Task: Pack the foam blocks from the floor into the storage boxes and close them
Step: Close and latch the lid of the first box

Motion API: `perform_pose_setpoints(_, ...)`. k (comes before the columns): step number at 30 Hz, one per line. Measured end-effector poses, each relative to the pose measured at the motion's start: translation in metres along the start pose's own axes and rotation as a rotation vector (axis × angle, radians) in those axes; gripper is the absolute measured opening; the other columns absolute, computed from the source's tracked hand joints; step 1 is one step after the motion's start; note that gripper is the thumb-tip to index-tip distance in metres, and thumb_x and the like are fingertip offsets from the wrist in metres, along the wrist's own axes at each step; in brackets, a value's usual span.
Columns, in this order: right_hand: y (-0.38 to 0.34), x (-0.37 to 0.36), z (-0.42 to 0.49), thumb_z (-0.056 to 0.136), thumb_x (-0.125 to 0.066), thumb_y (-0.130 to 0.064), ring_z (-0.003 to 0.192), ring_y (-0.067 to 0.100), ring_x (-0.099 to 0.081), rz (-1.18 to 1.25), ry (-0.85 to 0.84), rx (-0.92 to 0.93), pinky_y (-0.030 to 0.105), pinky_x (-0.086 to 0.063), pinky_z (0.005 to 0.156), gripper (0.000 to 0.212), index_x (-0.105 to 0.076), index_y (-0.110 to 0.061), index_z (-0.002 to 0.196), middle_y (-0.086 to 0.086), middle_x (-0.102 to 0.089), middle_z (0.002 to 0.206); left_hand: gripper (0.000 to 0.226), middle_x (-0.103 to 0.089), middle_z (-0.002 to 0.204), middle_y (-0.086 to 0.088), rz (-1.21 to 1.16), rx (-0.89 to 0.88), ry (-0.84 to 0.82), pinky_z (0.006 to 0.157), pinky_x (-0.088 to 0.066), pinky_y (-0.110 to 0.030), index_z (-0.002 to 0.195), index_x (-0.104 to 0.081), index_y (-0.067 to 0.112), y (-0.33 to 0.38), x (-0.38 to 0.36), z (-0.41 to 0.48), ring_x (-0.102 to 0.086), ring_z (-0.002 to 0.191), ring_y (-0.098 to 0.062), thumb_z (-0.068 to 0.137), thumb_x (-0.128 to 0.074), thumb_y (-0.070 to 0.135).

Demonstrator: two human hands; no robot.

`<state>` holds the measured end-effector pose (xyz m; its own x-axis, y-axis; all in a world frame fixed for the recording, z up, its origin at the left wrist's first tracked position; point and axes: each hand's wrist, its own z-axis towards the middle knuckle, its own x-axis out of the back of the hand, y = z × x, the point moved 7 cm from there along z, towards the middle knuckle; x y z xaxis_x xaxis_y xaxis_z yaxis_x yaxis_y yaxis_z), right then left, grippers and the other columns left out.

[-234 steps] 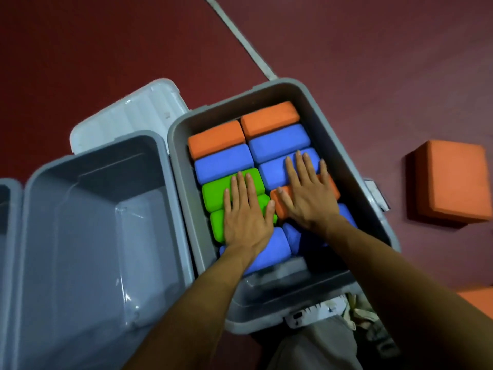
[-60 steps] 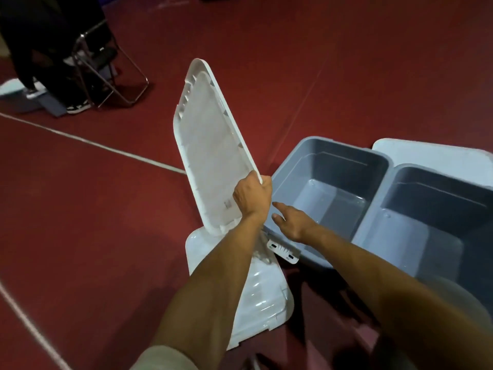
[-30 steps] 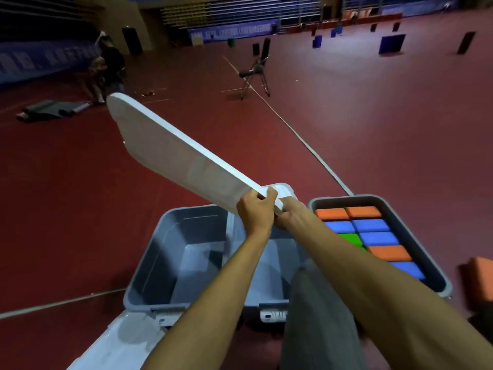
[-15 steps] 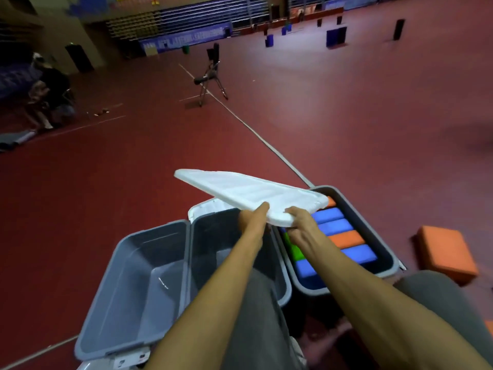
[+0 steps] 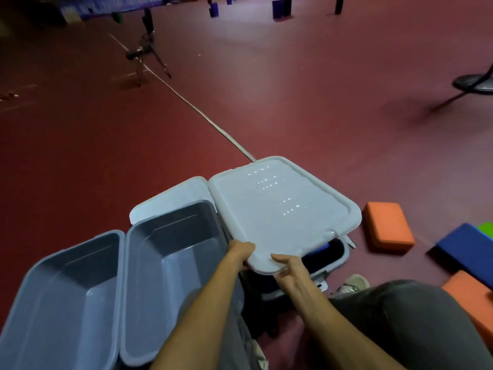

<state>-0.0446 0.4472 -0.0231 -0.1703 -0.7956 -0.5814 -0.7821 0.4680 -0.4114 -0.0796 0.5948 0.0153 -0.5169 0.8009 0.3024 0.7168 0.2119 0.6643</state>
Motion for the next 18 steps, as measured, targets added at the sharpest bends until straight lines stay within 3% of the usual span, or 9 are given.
perform_pose_setpoints(2, 0.007, 0.023, 0.028, 0.031, -0.092, 0.002, 0.112, 0.044, -0.065, 0.015, -0.008, -0.001, 0.050, -0.046, 0.107, 0.105, -0.056, 0.012, 0.130, 0.028, -0.068, 0.118, 0.044, -0.067, 0.116, -0.019, 0.121, 0.004, 0.046, 0.072, -0.062, -0.045, 0.125, -0.056, -0.001, -0.010, -0.010, 0.023, -0.069, 0.097, -0.035, 0.083, -0.060, 0.013)
perform_pose_setpoints(4, 0.015, 0.033, 0.033, 0.025, -0.090, 0.005, 0.111, 0.046, -0.065, 0.036, -0.025, -0.031, 0.051, -0.046, 0.106, 0.110, -0.057, 0.010, 0.129, 0.027, -0.066, 0.123, 0.041, -0.065, 0.122, -0.018, 0.244, 0.005, 0.070, 0.087, -0.059, -0.044, 0.125, -0.056, -0.001, -0.018, -0.018, 0.033, -0.067, 0.105, -0.036, 0.087, -0.056, 0.014)
perform_pose_setpoints(6, 0.019, 0.032, 0.016, 0.045, -0.084, 0.007, 0.107, 0.043, -0.067, -0.015, -0.008, -0.057, 0.050, -0.050, 0.101, 0.085, -0.059, 0.011, 0.126, 0.026, -0.068, 0.119, 0.035, -0.065, 0.123, -0.017, 0.343, 0.024, 0.108, 0.091, -0.057, -0.042, 0.122, -0.059, 0.001, -0.028, -0.018, 0.036, -0.065, 0.107, -0.035, 0.091, -0.053, 0.014)
perform_pose_setpoints(9, 0.035, 0.044, 0.009, 0.084, -0.067, 0.003, 0.089, 0.037, -0.071, -0.056, 0.099, -0.117, 0.044, -0.058, 0.074, 0.025, -0.065, 0.007, 0.108, 0.022, -0.074, 0.100, 0.038, -0.065, 0.126, -0.017, 0.419, 0.025, 0.160, 0.094, -0.055, -0.038, 0.125, -0.062, 0.002, -0.041, -0.010, 0.043, -0.063, 0.112, -0.036, 0.090, -0.054, 0.016)
perform_pose_setpoints(11, 0.045, 0.052, 0.010, 0.094, -0.065, -0.014, 0.096, 0.035, -0.071, -0.031, 0.132, -0.125, 0.041, -0.059, 0.073, 0.025, -0.065, 0.001, 0.113, 0.020, -0.073, 0.108, 0.040, -0.068, 0.121, -0.017, 0.479, 0.009, 0.157, 0.091, -0.057, -0.040, 0.121, -0.064, 0.004, -0.047, -0.005, 0.050, -0.066, 0.107, -0.036, 0.085, -0.057, 0.019)
perform_pose_setpoints(13, 0.054, 0.061, 0.016, 0.097, -0.062, -0.028, 0.105, 0.033, -0.070, -0.036, 0.126, -0.127, 0.042, -0.059, 0.082, 0.037, -0.063, -0.003, 0.124, 0.018, -0.072, 0.115, 0.039, -0.071, 0.110, -0.018, 0.517, 0.001, 0.126, 0.081, -0.061, -0.044, 0.113, -0.067, 0.003, -0.053, -0.003, 0.056, -0.071, 0.096, -0.036, 0.080, -0.058, 0.020)
perform_pose_setpoints(15, 0.057, 0.068, 0.020, 0.098, -0.062, -0.031, 0.106, 0.034, -0.070, -0.071, 0.123, -0.126, 0.043, -0.058, 0.088, 0.041, -0.061, -0.003, 0.127, 0.018, -0.072, 0.115, 0.035, -0.072, 0.106, -0.019, 0.533, -0.007, 0.108, 0.076, -0.062, -0.044, 0.109, -0.068, 0.002, -0.057, -0.002, 0.059, -0.072, 0.091, -0.036, 0.079, -0.060, 0.020)
perform_pose_setpoints(18, 0.055, 0.073, 0.021, 0.094, -0.068, -0.030, 0.100, 0.035, -0.072, -0.135, 0.143, -0.113, 0.045, -0.059, 0.087, 0.043, -0.061, -0.001, 0.125, 0.019, -0.073, 0.111, 0.040, -0.072, 0.107, -0.018, 0.516, -0.022, 0.099, 0.079, -0.062, -0.044, 0.111, -0.068, 0.004, -0.062, -0.002, 0.059, -0.071, 0.092, -0.037, 0.076, -0.064, 0.024)
